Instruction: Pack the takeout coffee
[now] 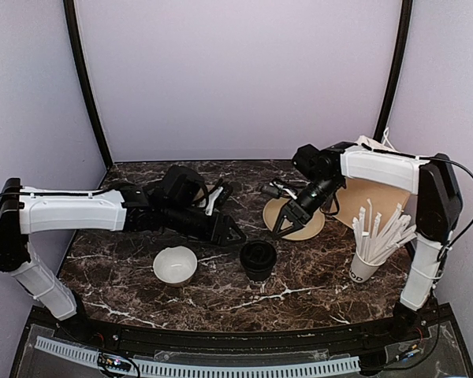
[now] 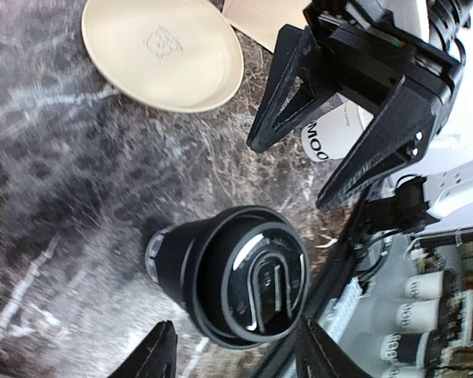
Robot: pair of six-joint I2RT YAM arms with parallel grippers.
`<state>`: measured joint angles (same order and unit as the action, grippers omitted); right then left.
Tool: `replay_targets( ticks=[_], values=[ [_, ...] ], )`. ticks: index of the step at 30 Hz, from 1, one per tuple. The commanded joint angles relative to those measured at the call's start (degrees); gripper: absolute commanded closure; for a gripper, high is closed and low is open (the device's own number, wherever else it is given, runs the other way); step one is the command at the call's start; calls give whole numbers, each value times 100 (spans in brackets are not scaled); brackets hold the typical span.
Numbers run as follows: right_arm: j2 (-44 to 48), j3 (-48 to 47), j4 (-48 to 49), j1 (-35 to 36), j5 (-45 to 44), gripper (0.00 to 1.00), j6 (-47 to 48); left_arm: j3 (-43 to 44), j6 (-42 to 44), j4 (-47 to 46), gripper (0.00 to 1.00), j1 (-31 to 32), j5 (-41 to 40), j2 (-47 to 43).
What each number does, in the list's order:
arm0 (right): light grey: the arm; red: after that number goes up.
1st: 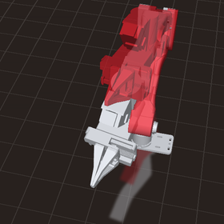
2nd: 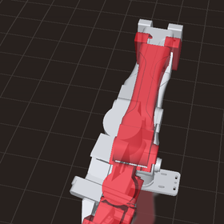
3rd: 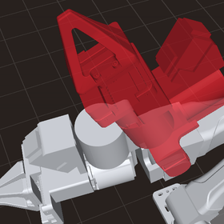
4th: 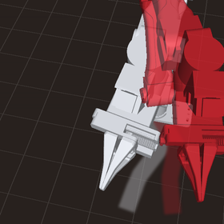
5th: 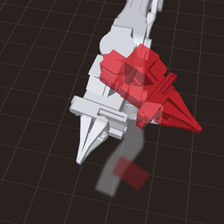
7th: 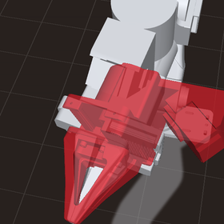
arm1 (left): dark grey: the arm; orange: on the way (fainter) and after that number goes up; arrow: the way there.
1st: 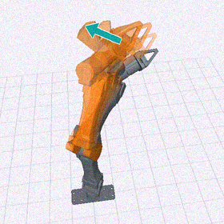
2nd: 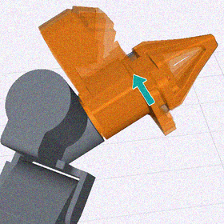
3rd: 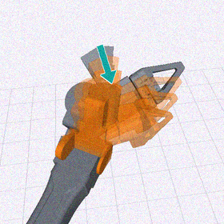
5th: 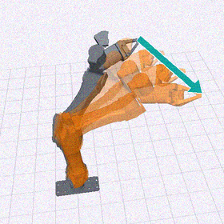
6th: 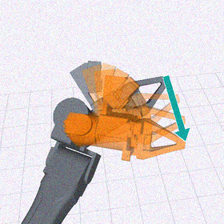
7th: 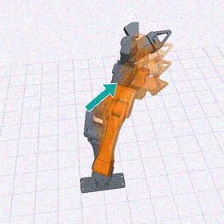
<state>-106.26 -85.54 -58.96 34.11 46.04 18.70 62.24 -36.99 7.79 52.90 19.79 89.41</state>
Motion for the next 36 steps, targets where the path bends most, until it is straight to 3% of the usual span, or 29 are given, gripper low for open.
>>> replay_targets(
  ticks=[1,8,13,16,26,36],
  values=[
    [440,-341,-186,-89,-283,42,261,177,1293,240,46,-9,-540,-370],
    [1690,-107,242,-533,-549,38,578,755,3878,922,40,63,-584,-457],
    [2673,483,682,-813,-689,32,707,2213,4734,2482,22,182,-1148,343],
    [3053,703,800,-947,-733,30,706,3012,5137,3263,20,287,-1308,932],
    [3581,1109,1053,-1361,-722,28,609,4213,5266,4235,17,646,-1184,2130],
    [3445,1065,1071,-1381,-501,28,609,4282,5161,4397,19,883,-1428,2452]
  ],
)
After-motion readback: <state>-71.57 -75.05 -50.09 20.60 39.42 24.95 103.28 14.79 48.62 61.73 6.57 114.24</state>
